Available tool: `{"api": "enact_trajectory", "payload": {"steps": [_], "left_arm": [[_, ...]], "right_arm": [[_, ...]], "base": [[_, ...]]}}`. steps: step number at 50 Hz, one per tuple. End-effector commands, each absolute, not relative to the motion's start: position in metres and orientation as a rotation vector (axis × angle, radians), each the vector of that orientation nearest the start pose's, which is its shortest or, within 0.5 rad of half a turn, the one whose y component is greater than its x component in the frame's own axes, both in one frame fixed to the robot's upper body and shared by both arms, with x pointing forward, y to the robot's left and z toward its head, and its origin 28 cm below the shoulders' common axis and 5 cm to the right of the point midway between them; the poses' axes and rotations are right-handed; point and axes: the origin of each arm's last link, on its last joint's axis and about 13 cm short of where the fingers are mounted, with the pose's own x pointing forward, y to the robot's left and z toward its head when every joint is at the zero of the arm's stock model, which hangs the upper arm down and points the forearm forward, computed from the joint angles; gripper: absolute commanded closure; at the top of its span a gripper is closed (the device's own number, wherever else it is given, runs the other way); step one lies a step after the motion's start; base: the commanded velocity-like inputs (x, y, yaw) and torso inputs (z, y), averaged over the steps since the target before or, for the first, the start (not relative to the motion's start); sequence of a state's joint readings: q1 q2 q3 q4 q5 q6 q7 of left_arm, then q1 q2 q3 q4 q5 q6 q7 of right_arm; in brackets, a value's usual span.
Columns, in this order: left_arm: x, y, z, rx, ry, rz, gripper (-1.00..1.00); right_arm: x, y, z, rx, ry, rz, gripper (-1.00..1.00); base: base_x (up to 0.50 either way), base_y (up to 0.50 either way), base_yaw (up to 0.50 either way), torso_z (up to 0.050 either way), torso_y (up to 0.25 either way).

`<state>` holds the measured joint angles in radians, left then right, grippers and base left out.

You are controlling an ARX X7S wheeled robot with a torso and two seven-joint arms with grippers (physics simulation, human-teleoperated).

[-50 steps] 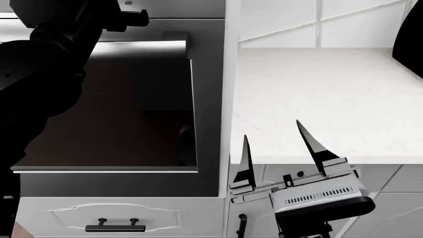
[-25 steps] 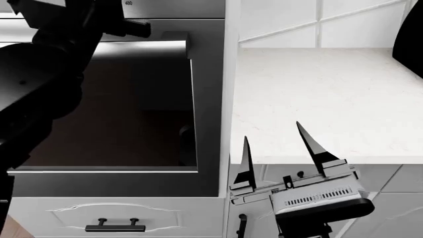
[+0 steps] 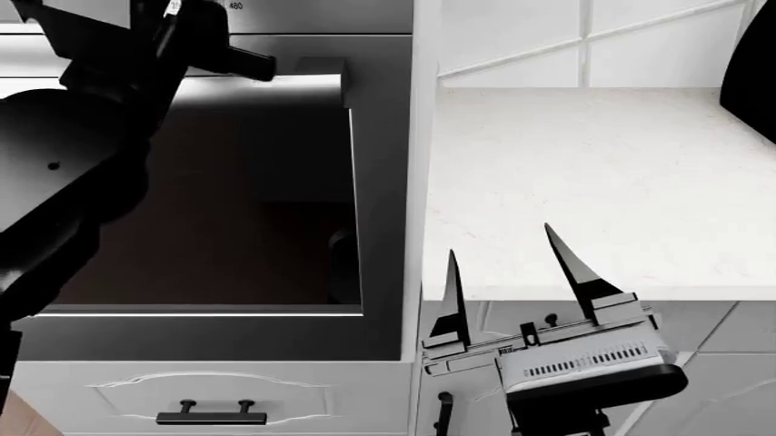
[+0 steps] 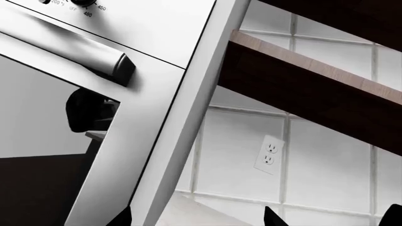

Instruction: Preheat the oven by turning the temperature knob.

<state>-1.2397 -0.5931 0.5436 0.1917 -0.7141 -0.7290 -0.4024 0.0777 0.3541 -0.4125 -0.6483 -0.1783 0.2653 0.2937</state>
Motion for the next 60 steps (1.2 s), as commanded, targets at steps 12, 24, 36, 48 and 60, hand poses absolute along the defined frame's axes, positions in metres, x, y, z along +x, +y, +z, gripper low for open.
{"api": "enact_trajectory", "payload": {"steps": [12, 24, 36, 48, 60], "left_arm": [[0.312, 0.242, 0.295, 0.376, -0.27, -0.097, 1.0], [0.321, 0.25, 0.301, 0.262, -0.237, -0.058, 1.0], [0.327, 0.25, 0.31, 0.232, -0.238, -0.042, 1.0], [0.329, 0.251, 0.32, 0.153, -0.243, -0.032, 1.0], [0.329, 0.245, 0.33, 0.048, -0.254, -0.048, 1.0]], "right_arm": [[0.192, -0.082, 0.129, -0.373, -0.484, 0.094, -1.0], [0.192, -0.082, 0.129, -0.374, -0.481, 0.094, -1.0], [0.192, -0.082, 0.129, -0.373, -0.482, 0.092, -1.0], [0.192, -0.082, 0.129, -0.376, -0.481, 0.093, -1.0], [0.192, -0.082, 0.129, -0.376, -0.481, 0.094, -1.0]], "base": [[0.0, 0.0, 0.0, 0.0, 0.0], [0.0, 0.0, 0.0, 0.0, 0.0], [0.0, 0.0, 0.0, 0.0, 0.0], [0.01, 0.0, -0.01, 0.0, 0.0], [0.01, 0.0, -0.01, 0.002, 0.0]]}}
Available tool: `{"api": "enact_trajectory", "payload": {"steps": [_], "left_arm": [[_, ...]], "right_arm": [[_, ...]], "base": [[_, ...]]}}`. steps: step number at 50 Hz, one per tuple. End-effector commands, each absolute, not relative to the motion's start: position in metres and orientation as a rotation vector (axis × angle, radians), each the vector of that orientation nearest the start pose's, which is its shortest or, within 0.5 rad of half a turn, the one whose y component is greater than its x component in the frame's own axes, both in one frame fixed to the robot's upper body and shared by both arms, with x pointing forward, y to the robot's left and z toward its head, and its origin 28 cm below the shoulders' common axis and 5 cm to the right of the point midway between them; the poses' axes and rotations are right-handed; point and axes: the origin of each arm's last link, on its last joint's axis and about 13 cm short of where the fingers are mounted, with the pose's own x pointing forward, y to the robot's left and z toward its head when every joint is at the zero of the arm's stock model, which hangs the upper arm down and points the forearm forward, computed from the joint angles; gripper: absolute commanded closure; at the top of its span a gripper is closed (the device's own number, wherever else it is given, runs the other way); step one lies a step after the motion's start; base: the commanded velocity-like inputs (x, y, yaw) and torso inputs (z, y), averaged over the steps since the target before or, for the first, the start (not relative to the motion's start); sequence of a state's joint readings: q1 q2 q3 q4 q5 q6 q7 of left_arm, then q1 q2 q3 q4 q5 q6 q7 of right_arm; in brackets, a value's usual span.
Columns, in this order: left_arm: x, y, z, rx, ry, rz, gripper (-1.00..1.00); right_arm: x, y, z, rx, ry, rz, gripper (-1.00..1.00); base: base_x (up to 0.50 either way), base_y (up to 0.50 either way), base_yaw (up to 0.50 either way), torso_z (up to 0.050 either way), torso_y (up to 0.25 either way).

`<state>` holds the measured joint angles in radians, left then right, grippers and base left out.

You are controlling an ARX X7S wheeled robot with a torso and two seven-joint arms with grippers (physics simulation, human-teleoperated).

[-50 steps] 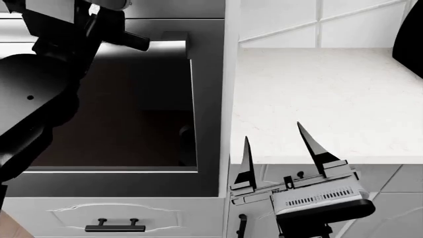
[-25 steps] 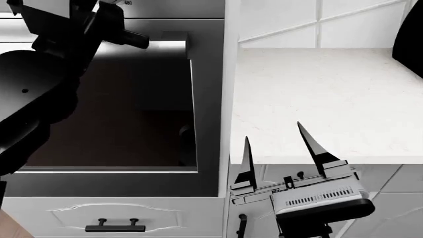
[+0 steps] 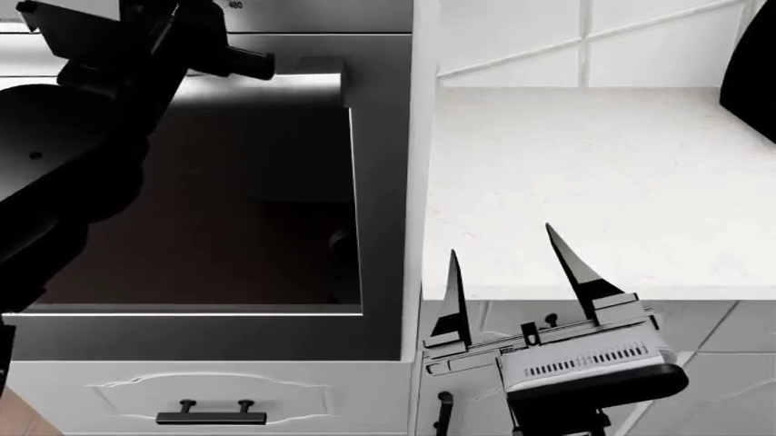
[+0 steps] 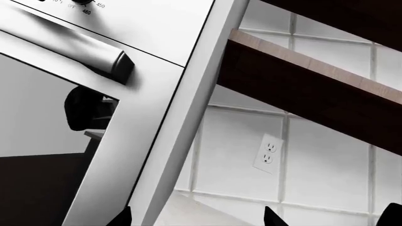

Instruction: Preheat the oven by turning the temperature knob.

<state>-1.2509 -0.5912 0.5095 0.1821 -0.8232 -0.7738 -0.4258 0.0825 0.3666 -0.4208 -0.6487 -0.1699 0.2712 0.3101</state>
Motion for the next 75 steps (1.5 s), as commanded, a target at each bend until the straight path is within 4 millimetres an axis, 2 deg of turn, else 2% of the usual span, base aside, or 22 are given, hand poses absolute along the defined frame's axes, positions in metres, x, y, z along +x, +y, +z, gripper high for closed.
{"api": "enact_trajectory", "payload": {"steps": [1, 16, 23, 29, 37, 40, 52, 75], "left_arm": [[0.328, 0.245, 0.333, 0.06, -0.261, -0.048, 1.0], [0.327, 0.244, 0.347, 0.034, -0.294, -0.05, 1.0], [0.326, 0.244, 0.354, 0.162, -0.307, -0.057, 1.0], [0.326, 0.246, 0.365, 0.181, -0.315, -0.058, 1.0], [0.33, 0.255, 0.39, 0.182, -0.327, -0.041, 1.0], [0.329, 0.257, 0.39, 0.249, -0.333, -0.043, 1.0], [0.331, 0.26, 0.397, 0.287, -0.344, -0.043, 1.0], [0.326, 0.264, 0.408, 0.527, -0.354, -0.058, 1.0]], "right_arm": [[0.192, -0.082, 0.129, -0.375, -0.48, 0.093, -1.0], [0.192, -0.082, 0.129, -0.376, -0.482, 0.094, -1.0], [0.192, -0.082, 0.129, -0.374, -0.486, 0.092, -1.0], [0.192, -0.082, 0.129, -0.374, -0.486, 0.092, -1.0], [0.192, -0.082, 0.129, -0.375, -0.486, 0.092, -1.0], [0.192, -0.082, 0.129, -0.376, -0.484, 0.093, -1.0], [0.192, -0.082, 0.129, -0.377, -0.483, 0.093, -1.0], [0.192, -0.082, 0.129, -0.379, -0.49, 0.089, -1.0]], "base": [[0.02, 0.0, -0.01, 0.0, 0.0], [0.02, 0.0, -0.01, 0.003, 0.0], [0.02, 0.0, -0.02, 0.004, 0.0], [0.02, 0.0, -0.02, 0.006, 0.0], [0.03, -0.01, -0.02, 0.005, 0.0], [0.02, -0.01, -0.02, 0.003, 0.0], [0.02, -0.01, -0.02, 0.004, 0.0], [0.02, -0.01, -0.02, 0.003, 0.0]]}}
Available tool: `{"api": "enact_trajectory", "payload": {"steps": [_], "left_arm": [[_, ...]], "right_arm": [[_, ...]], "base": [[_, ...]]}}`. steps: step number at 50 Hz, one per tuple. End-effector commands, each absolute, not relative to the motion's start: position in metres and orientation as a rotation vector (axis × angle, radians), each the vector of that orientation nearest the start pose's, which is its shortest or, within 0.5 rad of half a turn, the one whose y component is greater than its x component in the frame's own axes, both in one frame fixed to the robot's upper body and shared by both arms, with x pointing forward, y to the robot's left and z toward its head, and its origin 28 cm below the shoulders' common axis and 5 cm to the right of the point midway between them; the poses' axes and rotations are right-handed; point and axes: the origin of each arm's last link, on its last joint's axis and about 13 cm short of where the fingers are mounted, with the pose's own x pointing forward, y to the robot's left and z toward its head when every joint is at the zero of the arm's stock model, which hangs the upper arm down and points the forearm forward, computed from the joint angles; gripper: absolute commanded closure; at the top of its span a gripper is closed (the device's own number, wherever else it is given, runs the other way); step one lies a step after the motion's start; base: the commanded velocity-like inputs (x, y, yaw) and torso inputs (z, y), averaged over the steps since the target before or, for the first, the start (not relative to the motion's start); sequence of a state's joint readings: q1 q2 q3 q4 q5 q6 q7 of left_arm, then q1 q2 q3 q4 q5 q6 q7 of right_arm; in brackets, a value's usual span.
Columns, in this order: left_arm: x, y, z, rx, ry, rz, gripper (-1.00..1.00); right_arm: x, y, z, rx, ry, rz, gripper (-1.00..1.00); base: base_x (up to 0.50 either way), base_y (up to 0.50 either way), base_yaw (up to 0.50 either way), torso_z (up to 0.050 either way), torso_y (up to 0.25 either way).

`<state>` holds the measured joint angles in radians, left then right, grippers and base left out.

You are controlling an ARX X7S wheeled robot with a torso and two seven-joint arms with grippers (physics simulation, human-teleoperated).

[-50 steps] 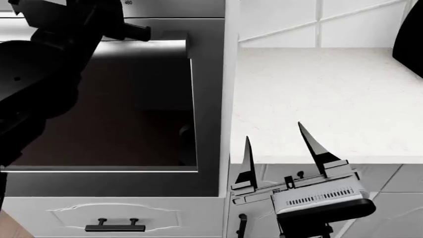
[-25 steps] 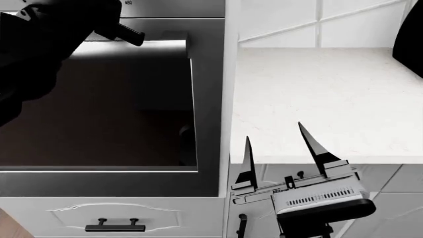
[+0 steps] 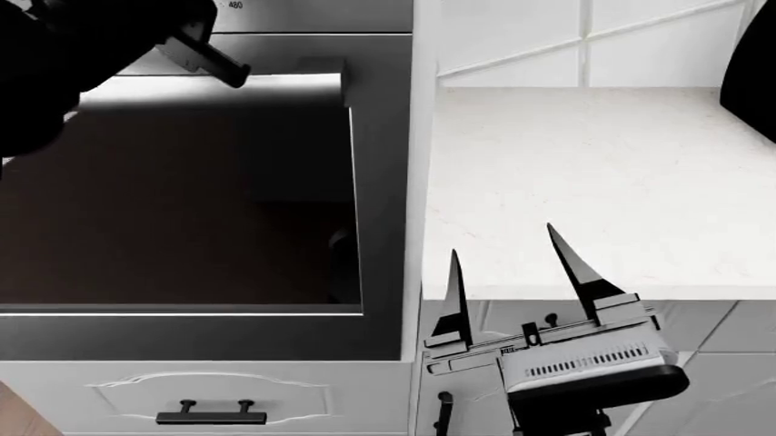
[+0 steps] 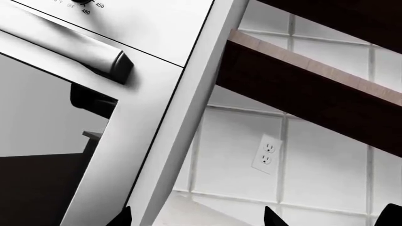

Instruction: Preheat the oven by turning the temperature knob.

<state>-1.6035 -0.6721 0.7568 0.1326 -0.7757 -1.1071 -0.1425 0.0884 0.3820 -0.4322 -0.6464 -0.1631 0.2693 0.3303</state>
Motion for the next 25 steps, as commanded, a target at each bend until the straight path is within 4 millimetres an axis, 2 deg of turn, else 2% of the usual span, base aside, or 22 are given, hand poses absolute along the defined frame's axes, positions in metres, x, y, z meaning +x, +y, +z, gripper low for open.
{"api": "enact_trajectory", "payload": {"steps": [1, 25], "left_arm": [[0.3254, 0.2642, 0.4079, 0.548, -0.356, -0.06, 1.0], [0.3174, 0.269, 0.4057, 0.776, -0.34, -0.09, 1.0]], "right_arm": [[0.1921, -0.0819, 0.1294, -0.379, -0.491, 0.089, -1.0], [0.1923, -0.082, 0.1294, -0.383, -0.5, 0.089, -1.0]], "base": [[0.02, -0.01, -0.02, 0.0, 0.0], [0.02, -0.01, -0.02, 0.003, 0.0]]}}
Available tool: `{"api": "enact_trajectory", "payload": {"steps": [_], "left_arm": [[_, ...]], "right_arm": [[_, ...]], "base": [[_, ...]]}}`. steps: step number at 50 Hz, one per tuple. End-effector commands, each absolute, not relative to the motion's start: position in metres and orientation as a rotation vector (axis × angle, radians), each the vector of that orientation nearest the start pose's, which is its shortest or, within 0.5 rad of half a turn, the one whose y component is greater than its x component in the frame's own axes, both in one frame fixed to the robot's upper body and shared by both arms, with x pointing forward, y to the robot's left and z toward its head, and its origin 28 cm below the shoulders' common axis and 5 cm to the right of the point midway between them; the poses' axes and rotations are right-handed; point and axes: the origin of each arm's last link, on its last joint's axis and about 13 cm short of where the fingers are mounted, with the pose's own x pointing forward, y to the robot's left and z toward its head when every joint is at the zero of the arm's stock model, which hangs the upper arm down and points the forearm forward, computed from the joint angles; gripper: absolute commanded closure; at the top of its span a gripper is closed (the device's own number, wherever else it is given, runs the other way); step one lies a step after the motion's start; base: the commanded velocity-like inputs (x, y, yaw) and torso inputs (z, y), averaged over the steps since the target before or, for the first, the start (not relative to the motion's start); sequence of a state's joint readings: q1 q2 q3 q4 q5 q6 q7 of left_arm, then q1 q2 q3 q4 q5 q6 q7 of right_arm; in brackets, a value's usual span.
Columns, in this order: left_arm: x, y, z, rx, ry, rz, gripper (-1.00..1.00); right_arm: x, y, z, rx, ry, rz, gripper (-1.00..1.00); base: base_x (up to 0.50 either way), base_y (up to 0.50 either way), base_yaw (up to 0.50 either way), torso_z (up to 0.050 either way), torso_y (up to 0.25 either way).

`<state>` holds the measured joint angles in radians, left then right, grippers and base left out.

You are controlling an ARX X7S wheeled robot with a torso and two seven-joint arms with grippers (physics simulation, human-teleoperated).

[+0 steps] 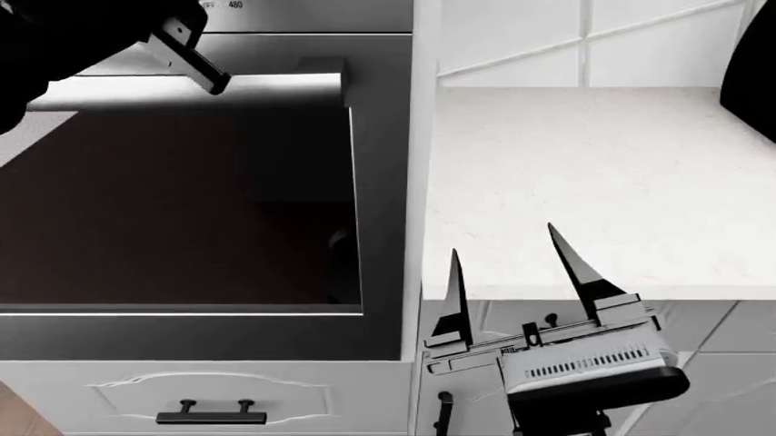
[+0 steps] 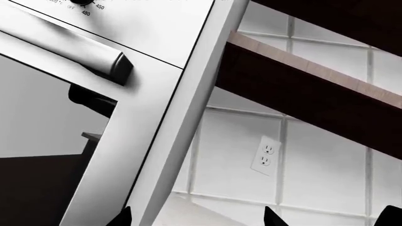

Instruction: Preheat the oven by turning the temperature knob.

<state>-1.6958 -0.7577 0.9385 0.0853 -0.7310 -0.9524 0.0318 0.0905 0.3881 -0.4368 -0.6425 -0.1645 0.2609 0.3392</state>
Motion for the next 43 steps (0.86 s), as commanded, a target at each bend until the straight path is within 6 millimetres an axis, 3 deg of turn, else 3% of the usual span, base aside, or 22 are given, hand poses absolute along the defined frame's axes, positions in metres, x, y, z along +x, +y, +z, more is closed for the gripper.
{"api": "enact_trajectory", "payload": {"steps": [1, 13, 43], "left_arm": [[0.317, 0.269, 0.406, 0.782, -0.341, -0.089, 1.0], [0.316, 0.275, 0.406, 0.972, -0.334, -0.099, 1.0], [0.316, 0.274, 0.428, 1.043, -0.355, -0.106, 1.0]], "right_arm": [[0.192, -0.082, 0.129, -0.383, -0.501, 0.089, -1.0], [0.192, -0.082, 0.129, -0.383, -0.507, 0.083, -1.0], [0.192, -0.082, 0.129, -0.384, -0.511, 0.082, -1.0]], "base": [[0.03, -0.01, -0.03, 0.0, 0.0], [0.03, -0.01, -0.03, 0.003, 0.0], [0.02, -0.01, -0.02, 0.002, 0.0]]}}
